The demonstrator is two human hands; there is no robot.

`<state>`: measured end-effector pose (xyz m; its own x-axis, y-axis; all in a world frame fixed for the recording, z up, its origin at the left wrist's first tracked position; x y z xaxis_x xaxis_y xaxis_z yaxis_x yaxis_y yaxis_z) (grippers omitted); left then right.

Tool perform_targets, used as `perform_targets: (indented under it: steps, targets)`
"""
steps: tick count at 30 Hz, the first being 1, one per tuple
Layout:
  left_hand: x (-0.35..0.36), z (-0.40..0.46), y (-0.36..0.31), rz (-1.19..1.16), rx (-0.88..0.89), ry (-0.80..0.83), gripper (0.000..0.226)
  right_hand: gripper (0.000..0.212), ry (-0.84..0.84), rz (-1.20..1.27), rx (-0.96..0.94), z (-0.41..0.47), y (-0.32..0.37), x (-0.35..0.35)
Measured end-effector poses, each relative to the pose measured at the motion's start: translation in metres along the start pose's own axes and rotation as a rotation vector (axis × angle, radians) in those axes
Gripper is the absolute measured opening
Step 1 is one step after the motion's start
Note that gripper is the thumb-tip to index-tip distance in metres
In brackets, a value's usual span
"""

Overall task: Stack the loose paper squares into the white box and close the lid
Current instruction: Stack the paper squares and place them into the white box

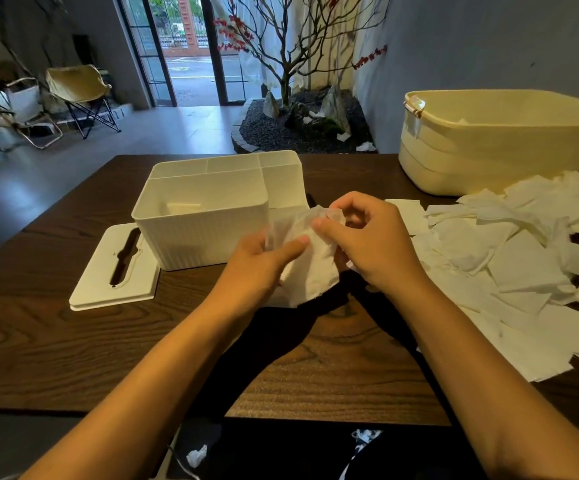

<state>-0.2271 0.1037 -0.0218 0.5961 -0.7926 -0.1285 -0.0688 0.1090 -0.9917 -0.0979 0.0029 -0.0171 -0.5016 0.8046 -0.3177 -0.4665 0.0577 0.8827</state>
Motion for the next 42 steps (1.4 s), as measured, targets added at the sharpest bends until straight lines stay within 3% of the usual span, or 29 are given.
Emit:
perform_targets:
  steps: [4, 9, 16, 19, 22, 25, 28, 31, 34, 37, 42]
  targets:
    - [-0.002, 0.001, -0.002, -0.109, -0.064, -0.096, 0.020, 0.022, -0.095, -0.209, -0.038, -0.004, -0.001, 0.000]
    - [-0.001, 0.000, -0.004, -0.110, -0.038, -0.095, 0.014, 0.019, 0.037, -0.147, 0.054, -0.004, -0.004, 0.000]
    - [0.005, -0.001, -0.003, -0.055, 0.028, -0.128, 0.017, 0.012, -0.041, -0.283, 0.006, -0.008, 0.004, 0.007]
    - [0.003, -0.001, -0.003, -0.070, 0.036, -0.123, 0.020, 0.029, -0.027, -0.268, 0.117, -0.005, -0.001, 0.007]
    - [0.003, 0.000, -0.002, -0.049, 0.041, -0.129, 0.017, 0.013, -0.017, -0.178, 0.155, -0.004, -0.008, 0.008]
    - [0.004, 0.002, 0.003, 0.002, 0.051, -0.148, 0.013, 0.011, -0.096, -0.252, 0.073, -0.008, -0.008, 0.009]
    - [0.009, 0.004, 0.010, 0.121, 0.052, -0.197, 0.024, 0.011, -0.162, -0.376, -0.108, -0.016, -0.001, 0.013]
    - [0.012, 0.008, 0.012, 0.129, 0.026, -0.252, 0.027, 0.007, -0.193, -0.343, -0.253, -0.023, 0.004, 0.021]
    - [0.011, 0.008, 0.011, 0.082, 0.014, -0.244, 0.026, 0.017, -0.220, -0.323, -0.113, -0.021, 0.003, 0.017]
    - [0.007, 0.007, 0.011, 0.050, 0.000, -0.235, 0.026, 0.026, -0.111, -0.331, 0.130, -0.015, -0.009, 0.010]
    - [0.007, 0.008, 0.014, 0.033, 0.002, -0.176, 0.020, 0.014, -0.026, -0.219, 0.166, -0.013, -0.021, 0.015]
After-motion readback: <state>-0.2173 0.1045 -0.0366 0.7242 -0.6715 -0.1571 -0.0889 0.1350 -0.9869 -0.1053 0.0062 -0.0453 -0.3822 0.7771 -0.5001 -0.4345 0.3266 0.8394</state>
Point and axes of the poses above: each hand's wrist, its own z-axis towards the middle knuckle, its own x-axis out of the palm, y = z × x, the point moved 1 cm from there along z, towards the middle knuckle, and after that the axes turned 1 degree about z, right-handed, at the moved point
